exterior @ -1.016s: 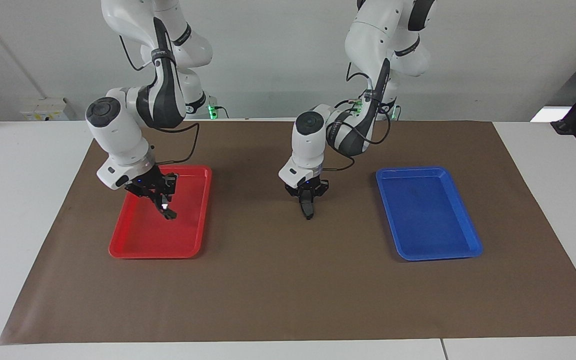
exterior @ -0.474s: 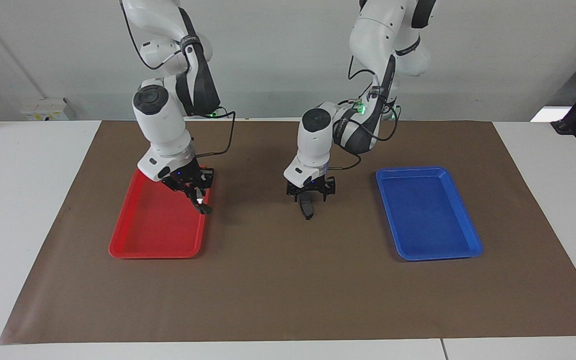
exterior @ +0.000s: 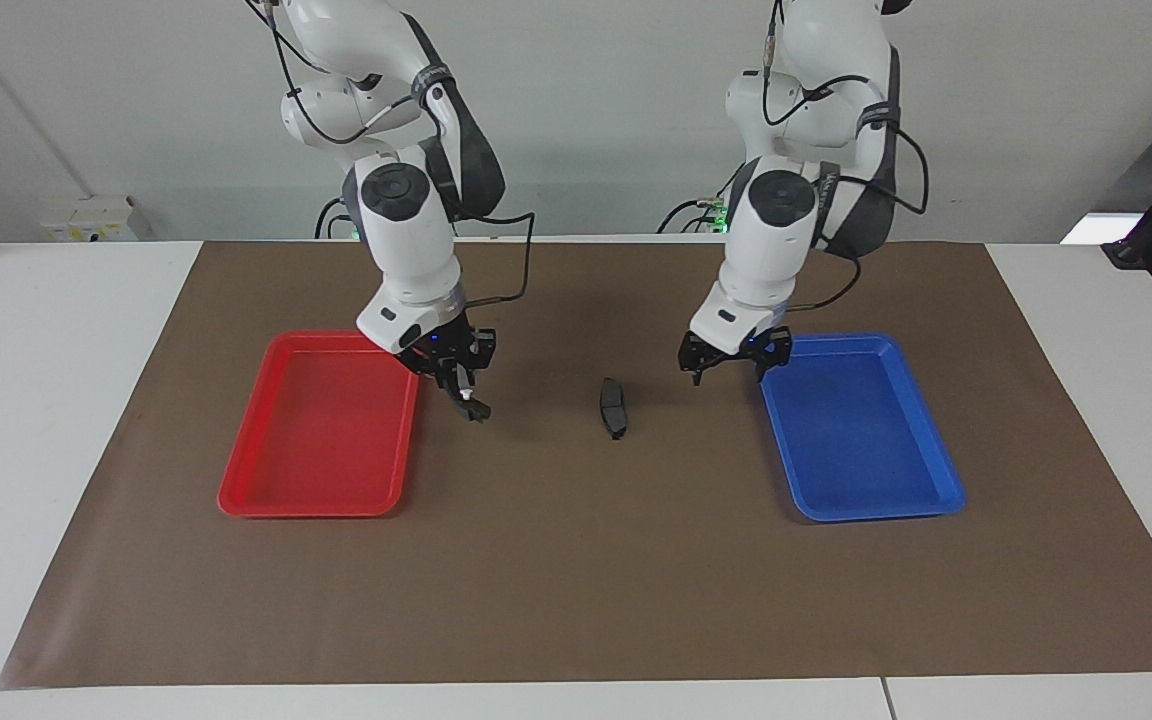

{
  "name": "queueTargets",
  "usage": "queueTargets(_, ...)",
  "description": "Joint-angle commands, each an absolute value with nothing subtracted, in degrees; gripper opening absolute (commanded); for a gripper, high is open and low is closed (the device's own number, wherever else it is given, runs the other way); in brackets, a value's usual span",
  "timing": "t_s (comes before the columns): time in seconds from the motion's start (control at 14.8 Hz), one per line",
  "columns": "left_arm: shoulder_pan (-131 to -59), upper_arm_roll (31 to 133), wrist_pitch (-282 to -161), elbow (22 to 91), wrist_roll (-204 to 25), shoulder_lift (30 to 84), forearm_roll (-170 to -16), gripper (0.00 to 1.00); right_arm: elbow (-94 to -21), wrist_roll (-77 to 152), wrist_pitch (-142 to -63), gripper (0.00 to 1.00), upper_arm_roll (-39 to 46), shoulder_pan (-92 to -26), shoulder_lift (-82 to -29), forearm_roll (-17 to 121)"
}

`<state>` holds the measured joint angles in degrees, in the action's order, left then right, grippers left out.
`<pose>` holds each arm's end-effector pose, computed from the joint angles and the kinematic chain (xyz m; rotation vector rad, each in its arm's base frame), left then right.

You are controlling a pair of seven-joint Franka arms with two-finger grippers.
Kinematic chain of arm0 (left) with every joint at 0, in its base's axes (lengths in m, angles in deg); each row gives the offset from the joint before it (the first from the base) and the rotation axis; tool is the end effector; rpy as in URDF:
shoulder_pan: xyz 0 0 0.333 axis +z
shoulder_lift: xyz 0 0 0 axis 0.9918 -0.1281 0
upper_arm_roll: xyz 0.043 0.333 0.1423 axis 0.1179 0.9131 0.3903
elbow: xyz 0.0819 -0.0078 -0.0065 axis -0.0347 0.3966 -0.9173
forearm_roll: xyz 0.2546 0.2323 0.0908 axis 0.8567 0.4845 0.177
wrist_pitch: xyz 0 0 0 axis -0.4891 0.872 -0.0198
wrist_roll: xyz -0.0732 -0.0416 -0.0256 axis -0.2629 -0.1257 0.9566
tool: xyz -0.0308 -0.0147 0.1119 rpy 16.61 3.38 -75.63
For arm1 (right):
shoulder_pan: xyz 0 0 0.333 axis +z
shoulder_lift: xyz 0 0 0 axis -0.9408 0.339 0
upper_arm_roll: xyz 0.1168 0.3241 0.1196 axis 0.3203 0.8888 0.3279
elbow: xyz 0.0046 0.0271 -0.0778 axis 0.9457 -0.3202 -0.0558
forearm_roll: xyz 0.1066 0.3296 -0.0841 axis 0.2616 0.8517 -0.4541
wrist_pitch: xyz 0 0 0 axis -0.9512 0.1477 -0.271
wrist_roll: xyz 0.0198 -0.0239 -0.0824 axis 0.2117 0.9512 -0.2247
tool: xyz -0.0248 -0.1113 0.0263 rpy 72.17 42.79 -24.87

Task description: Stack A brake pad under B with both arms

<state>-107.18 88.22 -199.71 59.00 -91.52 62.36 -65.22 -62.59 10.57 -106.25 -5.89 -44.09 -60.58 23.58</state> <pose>0.5117 -0.1987 0.4965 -3.1015 0.1460 -0.0348 0.5311 0.2359 0.4665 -3.1037 -0.0923 -0.0309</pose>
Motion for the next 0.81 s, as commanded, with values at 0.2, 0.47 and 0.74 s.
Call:
queueTargets(0.2,-95.9,88.0,-194.0,60.0,-76.6,70.1,-65.1,0.99,-49.0,0.5,-106.7,0.0,-5.9,-35.9,-47.3,24.2)
queueTargets(0.47,-92.5,88.2,-186.9,54.8,-73.5,70.6,-65.1,0.99,-48.7,-0.1,-112.4,0.0,-5.9,-32.3,-43.8,24.1)
queueTargets(0.74,-92.0,88.3,-179.2,49.4,-73.5,70.4,-65.2,0.99,-49.4,-0.2,-113.1,0.0,-5.9,-30.2,-43.5,24.3)
